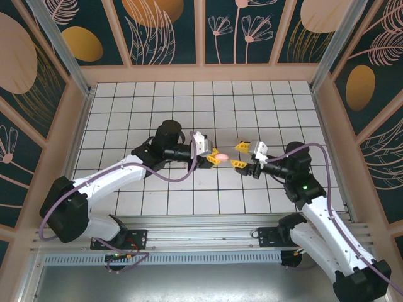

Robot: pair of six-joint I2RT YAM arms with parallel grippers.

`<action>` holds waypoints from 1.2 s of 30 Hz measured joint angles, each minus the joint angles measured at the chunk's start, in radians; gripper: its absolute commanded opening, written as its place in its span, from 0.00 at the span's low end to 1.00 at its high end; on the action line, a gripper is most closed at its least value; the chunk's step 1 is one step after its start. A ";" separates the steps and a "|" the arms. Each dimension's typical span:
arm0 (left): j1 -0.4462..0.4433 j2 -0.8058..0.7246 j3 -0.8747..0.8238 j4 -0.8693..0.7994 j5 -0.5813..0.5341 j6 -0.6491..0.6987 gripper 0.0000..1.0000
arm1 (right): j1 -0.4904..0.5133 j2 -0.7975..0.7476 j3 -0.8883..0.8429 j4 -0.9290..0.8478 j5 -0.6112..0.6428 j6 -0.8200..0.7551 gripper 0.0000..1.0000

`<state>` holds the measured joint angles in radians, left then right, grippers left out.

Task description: Insert the wireless bluetooth earbuds into the charging case

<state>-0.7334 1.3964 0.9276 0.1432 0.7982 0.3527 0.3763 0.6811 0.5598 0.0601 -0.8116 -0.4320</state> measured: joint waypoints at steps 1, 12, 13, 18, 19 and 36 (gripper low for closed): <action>0.003 -0.002 -0.010 0.021 0.006 -0.016 0.16 | -0.006 -0.002 0.000 0.013 -0.009 0.010 0.48; 0.014 -0.008 -0.055 0.282 0.108 -0.180 0.16 | -0.014 0.048 0.002 0.082 -0.117 0.050 0.51; 0.014 -0.008 -0.055 0.288 0.117 -0.184 0.16 | -0.014 0.060 0.003 0.084 -0.126 0.051 0.51; 0.014 -0.008 -0.054 0.306 0.153 -0.191 0.16 | -0.015 0.114 0.028 0.111 -0.179 0.072 0.48; 0.014 -0.008 -0.054 0.307 0.158 -0.191 0.16 | -0.015 0.126 0.037 0.117 -0.193 0.075 0.47; 0.014 -0.018 -0.054 0.325 0.163 -0.204 0.17 | -0.014 0.214 0.142 0.032 -0.322 0.019 0.33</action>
<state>-0.7189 1.3788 0.8734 0.4686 0.9611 0.1482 0.3626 0.8948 0.7013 0.0921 -1.1339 -0.4133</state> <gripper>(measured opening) 0.178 0.317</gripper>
